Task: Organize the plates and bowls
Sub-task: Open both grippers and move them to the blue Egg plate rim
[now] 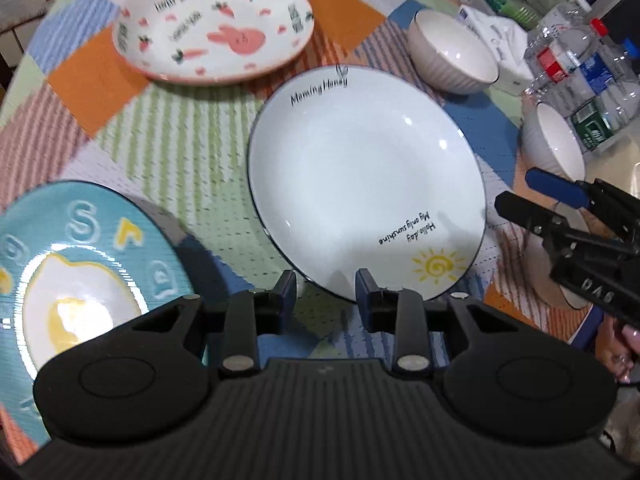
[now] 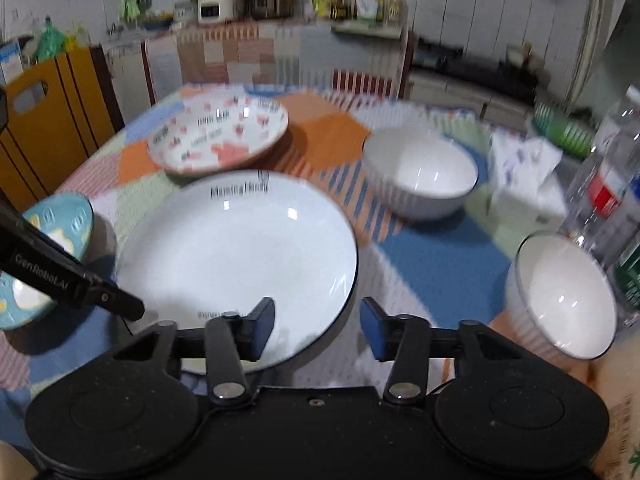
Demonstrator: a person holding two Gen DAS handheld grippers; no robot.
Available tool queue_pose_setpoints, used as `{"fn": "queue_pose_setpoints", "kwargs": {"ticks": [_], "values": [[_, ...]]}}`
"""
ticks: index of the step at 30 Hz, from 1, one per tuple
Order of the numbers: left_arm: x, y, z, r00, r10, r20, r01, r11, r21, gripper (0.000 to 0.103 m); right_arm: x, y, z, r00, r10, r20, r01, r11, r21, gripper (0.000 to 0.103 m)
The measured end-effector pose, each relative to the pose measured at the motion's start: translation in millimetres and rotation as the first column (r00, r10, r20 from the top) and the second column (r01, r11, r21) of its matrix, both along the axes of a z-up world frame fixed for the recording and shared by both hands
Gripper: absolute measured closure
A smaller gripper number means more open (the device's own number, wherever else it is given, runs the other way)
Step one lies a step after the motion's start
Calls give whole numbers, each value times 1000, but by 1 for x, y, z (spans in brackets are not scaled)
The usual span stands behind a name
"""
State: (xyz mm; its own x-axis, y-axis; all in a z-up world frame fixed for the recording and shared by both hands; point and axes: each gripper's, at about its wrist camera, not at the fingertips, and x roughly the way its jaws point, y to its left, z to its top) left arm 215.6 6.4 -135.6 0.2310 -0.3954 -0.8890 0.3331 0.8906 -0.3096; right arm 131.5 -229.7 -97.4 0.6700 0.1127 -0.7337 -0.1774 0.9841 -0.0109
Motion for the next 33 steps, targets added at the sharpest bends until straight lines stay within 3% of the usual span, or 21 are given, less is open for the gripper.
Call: {"fn": "queue_pose_setpoints", "kwargs": {"ticks": [5, 10, 13, 16, 18, 22, 24, 25, 29, 33], "values": [[-9, 16, 35, 999, -9, 51, 7, 999, 47, 67, -2, -3, 27, 997, 5, 71, -9, 998, 60, 26], [-23, 36, 67, 993, -33, 109, 24, 996, 88, 61, -5, 7, 54, 988, 44, 151, -59, 993, 99, 17], [-33, 51, 80, 987, -40, 154, 23, 994, 110, 61, -7, 18, 69, 969, 71, 239, -95, 991, 89, 1], [-39, 66, 81, 976, -29, 215, -1, 991, 136, 58, 0, 28, 74, 943, 49, 328, -73, 995, 62, 0], [-41, 77, 74, 975, -7, 224, -30, 986, 163, 58, 17, 33, 76, 955, 22, 294, -48, 996, 80, 0], [-49, 100, 64, 971, 16, 238, -56, 985, 162, 55, 46, 35, 72, 987, -27, 156, -20, 956, 291, 0], [-51, 109, 60, 975, 2, 222, -44, 981, 187, 41, 56, 47, 69, 995, 19, 95, -49, 945, 324, 3], [-52, 114, 59, 977, -5, 213, -39, 979, 200, 41, 58, 55, 64, 996, 47, 75, -69, 943, 326, 5], [-49, 136, 53, 983, 38, 182, -73, 979, 189, 35, 69, 90, 52, 980, 191, -51, -158, 911, 382, 11], [-43, 160, 44, 989, 72, 130, -92, 984, 151, 35, 62, 123, 28, 954, 266, -140, -189, 894, 406, 12]]}}
